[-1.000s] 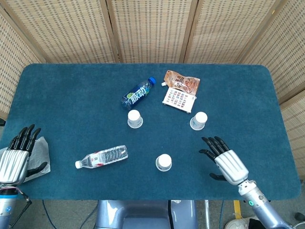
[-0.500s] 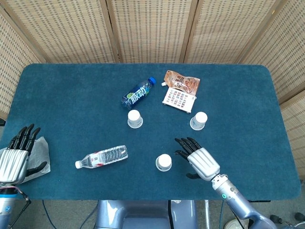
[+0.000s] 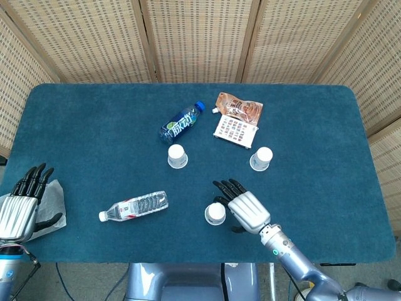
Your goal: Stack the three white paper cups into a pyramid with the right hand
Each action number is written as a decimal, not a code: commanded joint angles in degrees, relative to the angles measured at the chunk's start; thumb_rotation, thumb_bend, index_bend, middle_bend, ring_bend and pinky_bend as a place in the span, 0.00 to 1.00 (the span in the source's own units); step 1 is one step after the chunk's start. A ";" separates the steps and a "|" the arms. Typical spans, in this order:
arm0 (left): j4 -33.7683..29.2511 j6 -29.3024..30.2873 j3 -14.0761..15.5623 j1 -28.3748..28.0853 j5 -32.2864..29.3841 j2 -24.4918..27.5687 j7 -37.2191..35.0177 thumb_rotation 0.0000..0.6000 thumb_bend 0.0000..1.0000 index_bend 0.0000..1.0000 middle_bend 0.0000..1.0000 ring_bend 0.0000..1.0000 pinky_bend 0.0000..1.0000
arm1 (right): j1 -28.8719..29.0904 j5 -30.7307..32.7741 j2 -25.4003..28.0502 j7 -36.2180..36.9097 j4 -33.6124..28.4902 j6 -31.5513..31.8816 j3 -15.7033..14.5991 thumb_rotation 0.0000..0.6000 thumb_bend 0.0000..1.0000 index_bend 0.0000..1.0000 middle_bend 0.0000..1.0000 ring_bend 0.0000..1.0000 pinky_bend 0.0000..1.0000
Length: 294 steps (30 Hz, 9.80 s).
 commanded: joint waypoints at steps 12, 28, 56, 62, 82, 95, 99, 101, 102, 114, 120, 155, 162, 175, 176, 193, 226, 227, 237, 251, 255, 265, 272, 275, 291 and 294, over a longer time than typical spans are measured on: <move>0.70 -2.11 -0.12 -0.73 -1.53 -0.02 -0.90 1.00 0.11 0.02 0.00 0.00 0.16 | 5.30 8.27 -7.07 -6.01 3.37 -3.75 2.13 1.00 0.16 0.30 0.00 0.00 0.11; 0.91 -2.83 0.00 -1.15 -1.80 -0.15 -0.94 1.00 0.11 0.02 0.00 0.00 0.16 | 7.78 13.34 -8.88 -9.44 5.89 -2.71 1.23 1.00 0.16 0.36 0.00 0.00 0.13; 0.63 -2.54 0.19 -1.23 -1.34 0.02 -1.08 1.00 0.11 0.03 0.00 0.00 0.16 | 8.39 13.15 -7.80 -7.79 5.57 1.25 1.60 1.00 0.17 0.59 0.10 0.00 0.18; 0.55 -2.58 0.23 -1.28 -1.32 -0.03 -0.90 1.00 0.11 0.03 0.00 0.00 0.16 | 9.43 15.39 -6.41 -7.48 6.54 1.77 4.55 1.00 0.17 0.59 0.10 0.00 0.18; 0.34 -2.19 -0.08 -1.23 -1.80 -0.16 0.14 1.00 0.11 0.03 0.00 0.00 0.16 | 18.30 28.32 -7.90 -7.28 18.63 -4.42 12.23 1.00 0.17 0.59 0.10 0.00 0.18; 0.53 -2.67 -0.38 -1.53 -2.59 -0.62 1.45 1.00 0.11 0.03 0.00 0.00 0.16 | 21.59 29.55 -10.54 -2.05 30.65 -9.01 11.93 1.00 0.17 0.59 0.09 0.00 0.16; 0.64 -2.62 -0.36 -1.56 -2.50 -0.80 1.58 1.00 0.11 0.03 0.00 0.00 0.16 | 21.97 29.27 -10.77 -0.58 32.84 -9.52 11.84 1.00 0.17 0.59 0.09 0.00 0.16; 0.73 -2.83 -0.26 -1.64 -2.48 -0.85 1.62 1.00 0.11 0.03 0.00 0.00 0.16 | 22.07 29.28 -10.68 -0.07 33.87 -9.79 11.72 1.00 0.17 0.59 0.09 0.00 0.16; 0.75 -2.86 -0.26 -1.67 -2.47 -0.86 1.66 1.00 0.11 0.03 0.00 0.00 0.16 | 22.11 29.34 -10.65 0.13 34.24 -9.96 11.65 1.00 0.17 0.59 0.09 0.00 0.16; 0.89 -3.05 -0.12 -1.88 -2.24 -1.07 1.94 1.00 0.11 0.03 0.00 0.00 0.16 | 22.19 31.85 -9.75 0.22 35.44 -11.71 10.49 1.00 0.17 0.58 0.09 0.00 0.16; 0.96 -3.09 -0.08 -1.93 -2.20 -1.10 1.89 1.00 0.11 0.03 0.00 0.00 0.16 | 22.23 32.97 -10.01 0.00 36.24 -12.21 9.63 1.00 0.17 0.57 0.08 0.00 0.16; 0.50 -2.70 0.41 -1.84 -1.01 -0.11 -0.51 1.00 0.11 0.03 0.00 0.00 0.16 | 20.18 33.79 -1.13 -6.74 15.88 -2.13 8.49 1.00 0.17 0.26 0.00 0.00 0.11; 0.85 -2.92 0.20 -2.14 -0.99 -0.08 -1.18 1.00 0.11 0.03 0.00 0.00 0.16 | 24.33 37.58 -1.98 -12.30 12.42 -1.11 10.60 1.00 0.17 0.26 0.00 0.00 0.11; 2.60 -5.88 -0.22 -3.34 -3.14 -0.67 -2.81 1.00 0.11 0.03 0.00 0.00 0.16 | 36.01 46.13 -13.84 -16.46 27.16 -7.91 12.84 1.00 0.17 0.26 0.00 0.00 0.11; 2.77 -6.28 -0.12 -3.46 -3.30 -0.75 -2.91 1.00 0.11 0.03 0.00 0.00 0.16 | 36.93 46.54 -15.01 -16.26 29.12 -8.72 13.04 1.00 0.17 0.26 0.00 0.00 0.11; 4.12 -8.70 0.11 -4.50 -4.72 -1.59 -2.69 1.00 0.11 0.03 0.00 0.00 0.16 | 41.83 45.26 -22.69 -10.37 43.30 -15.18 13.64 1.00 0.17 0.26 0.00 0.00 0.11; 3.67 -8.90 0.70 -4.63 -5.02 -1.69 -1.45 1.00 0.11 0.03 0.00 0.00 0.16 | 43.16 38.16 -31.32 -0.91 58.75 -20.90 13.39 1.00 0.17 0.50 0.00 0.00 0.15; 3.64 -8.90 0.75 -4.62 -4.99 -1.69 -1.42 1.00 0.11 0.03 0.00 0.00 0.16 | 43.05 37.93 -31.19 -0.87 58.33 -20.62 13.44 1.00 0.17 0.51 0.01 0.00 0.15; 3.27 -8.33 0.92 -4.47 -4.51 -1.57 -1.11 1.00 0.11 0.03 0.00 0.00 0.16 | 41.52 38.08 -27.09 -4.08 51.09 -16.60 13.87 1.00 0.17 0.53 0.01 0.00 0.15; 2.73 -6.66 1.13 -3.94 -3.13 -0.97 -1.34 1.00 0.11 0.03 0.00 0.00 0.16 | 34.92 45.32 -9.89 -15.27 27.15 -3.46 13.34 1.00 0.17 0.53 0.01 0.00 0.15; 2.47 -6.45 1.39 -3.86 -2.56 -0.84 -1.10 1.00 0.11 0.03 0.00 0.00 0.16 | 32.72 46.29 -4.97 -16.54 21.74 -0.62 13.02 1.00 0.17 0.53 0.01 0.00 0.15; 1.61 -5.54 2.69 -3.70 0.64 -1.10 0.39 1.00 0.11 0.03 0.00 0.00 0.16 | 26.14 49.00 4.91 -16.74 13.21 3.07 10.05 1.00 0.17 0.53 0.01 0.00 0.15; 1.33 -4.84 3.02 -3.59 2.08 -1.49 1.19 1.00 0.11 0.03 0.00 0.00 0.16 | 23.86 51.07 7.49 -15.68 11.89 2.42 8.57 1.00 0.17 0.53 0.01 0.00 0.15; 1.18 -4.54 3.03 -3.52 2.41 -1.53 1.45 1.00 0.11 0.03 0.00 0.00 0.16 | 23.51 50.87 7.66 -14.79 12.18 1.83 8.42 1.00 0.17 0.53 0.01 0.00 0.15; 1.35 -3.95 2.81 -3.24 2.61 -1.96 2.10 1.00 0.11 0.03 0.00 0.00 0.16 | 24.41 50.64 4.99 -12.60 16.66 -1.79 7.90 1.00 0.17 0.53 0.01 0.00 0.15; 1.38 -3.82 2.67 -3.19 2.48 -1.95 2.08 1.00 0.11 0.03 0.00 0.00 0.16 | 24.79 50.86 4.06 -12.91 18.33 -2.27 7.52 1.00 0.17 0.53 0.00 0.00 0.15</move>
